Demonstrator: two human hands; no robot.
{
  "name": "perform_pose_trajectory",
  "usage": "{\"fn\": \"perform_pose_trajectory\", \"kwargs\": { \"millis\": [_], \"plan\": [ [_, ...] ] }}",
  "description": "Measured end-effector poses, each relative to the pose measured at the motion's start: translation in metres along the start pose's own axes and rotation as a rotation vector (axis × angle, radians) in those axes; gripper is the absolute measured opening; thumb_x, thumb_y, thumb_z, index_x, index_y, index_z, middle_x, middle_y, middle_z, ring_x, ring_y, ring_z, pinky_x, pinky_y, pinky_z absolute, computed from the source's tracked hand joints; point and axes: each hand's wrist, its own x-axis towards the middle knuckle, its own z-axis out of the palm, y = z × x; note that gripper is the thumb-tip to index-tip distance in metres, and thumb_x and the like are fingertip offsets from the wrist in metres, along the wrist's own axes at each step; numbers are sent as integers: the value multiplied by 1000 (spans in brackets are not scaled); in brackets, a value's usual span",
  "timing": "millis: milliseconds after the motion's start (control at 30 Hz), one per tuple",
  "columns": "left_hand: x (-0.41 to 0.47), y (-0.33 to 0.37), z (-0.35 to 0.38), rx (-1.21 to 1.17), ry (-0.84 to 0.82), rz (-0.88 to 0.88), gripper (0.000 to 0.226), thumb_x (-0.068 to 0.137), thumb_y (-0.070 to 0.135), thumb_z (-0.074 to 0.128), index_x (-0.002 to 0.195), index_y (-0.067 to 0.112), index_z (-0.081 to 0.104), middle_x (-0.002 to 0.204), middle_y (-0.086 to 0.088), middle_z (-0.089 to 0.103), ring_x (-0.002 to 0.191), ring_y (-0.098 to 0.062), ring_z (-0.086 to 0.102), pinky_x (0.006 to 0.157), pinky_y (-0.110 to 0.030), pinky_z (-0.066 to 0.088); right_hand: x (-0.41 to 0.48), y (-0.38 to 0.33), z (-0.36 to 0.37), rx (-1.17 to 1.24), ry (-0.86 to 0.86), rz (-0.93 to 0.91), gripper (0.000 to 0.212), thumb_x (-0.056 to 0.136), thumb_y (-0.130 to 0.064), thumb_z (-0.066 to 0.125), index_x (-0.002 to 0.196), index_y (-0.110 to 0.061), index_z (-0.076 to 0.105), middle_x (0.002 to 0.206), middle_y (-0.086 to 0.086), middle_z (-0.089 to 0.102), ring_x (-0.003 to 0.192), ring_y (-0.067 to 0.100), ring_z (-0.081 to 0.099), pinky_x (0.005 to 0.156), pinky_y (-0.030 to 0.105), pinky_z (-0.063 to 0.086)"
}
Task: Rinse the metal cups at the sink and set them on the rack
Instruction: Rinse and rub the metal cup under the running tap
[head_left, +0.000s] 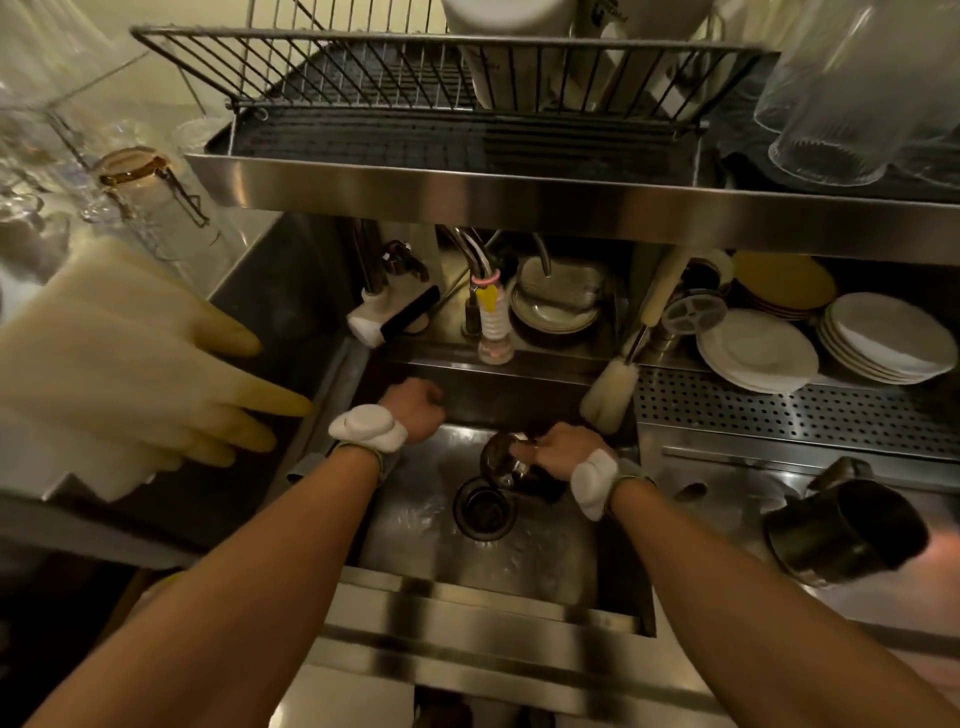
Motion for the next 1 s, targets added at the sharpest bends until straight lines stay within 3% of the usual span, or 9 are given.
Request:
{"fn": "perform_pose_trajectory", "kwargs": {
  "millis": [100,200,300,400,500,567,667,767,1000],
  "plan": [
    [6,-4,1,-4,-21,2,41,90,13,54,131,14,57,138,-9,55,128,-28,51,105,-31,39,-2,-1,1,107,-41,-20,50,92,-55,45,66,-12,55,66,5,50,56,15,47,48,19,38],
    [5,-8,3,28,-74,6,43,87,13,57,130,15,58,138,-9,55,129,-27,51,105,-30,40,4,1,6,4,0,-14,54,90,-58,44,68,-12,62,72,4,54,67,18,53,63,26,42],
    [7,-3,6,40,-100,44,43,87,10,56,129,15,58,137,-9,56,129,-27,51,105,-30,40,4,0,5,88,-22,8,50,90,-55,48,59,-17,51,58,0,49,51,14,44,51,25,33],
    [4,-2,12,66,-126,65,46,88,9,53,133,15,55,141,-9,52,131,-28,48,106,-30,39,5,-2,4,-23,7,14,50,89,-56,49,60,-15,53,66,4,53,57,16,51,56,26,38],
    [8,0,14,52,-113,74,46,89,7,51,133,17,55,142,-7,52,132,-27,47,107,-30,38,9,0,2,114,0,19,49,89,-55,50,58,-17,51,59,2,47,45,11,47,50,22,42],
    [7,-1,14,61,-106,78,45,89,6,50,133,17,55,143,-7,51,133,-27,46,109,-30,37,6,-1,1,51,61,45,52,85,-62,50,71,-13,61,66,2,55,59,16,55,63,28,49],
    [8,-1,15,79,-100,82,45,88,6,51,132,17,57,141,-7,53,132,-27,47,108,-30,38,7,3,4,51,14,10,50,89,-57,49,66,-13,55,57,-1,46,49,13,47,45,19,36],
    [8,-2,17,107,-113,97,46,88,5,51,131,16,57,141,-8,53,130,-29,49,106,-31,40,13,3,7,-26,19,28,48,86,-57,53,71,-13,61,66,1,54,62,18,54,57,24,42],
    [10,-9,14,119,-124,95,47,88,4,50,133,16,55,141,-8,53,131,-28,48,107,-31,38,15,6,14,48,25,73,48,87,-57,52,74,-12,61,68,3,54,66,20,53,60,25,42]
  ]
}}
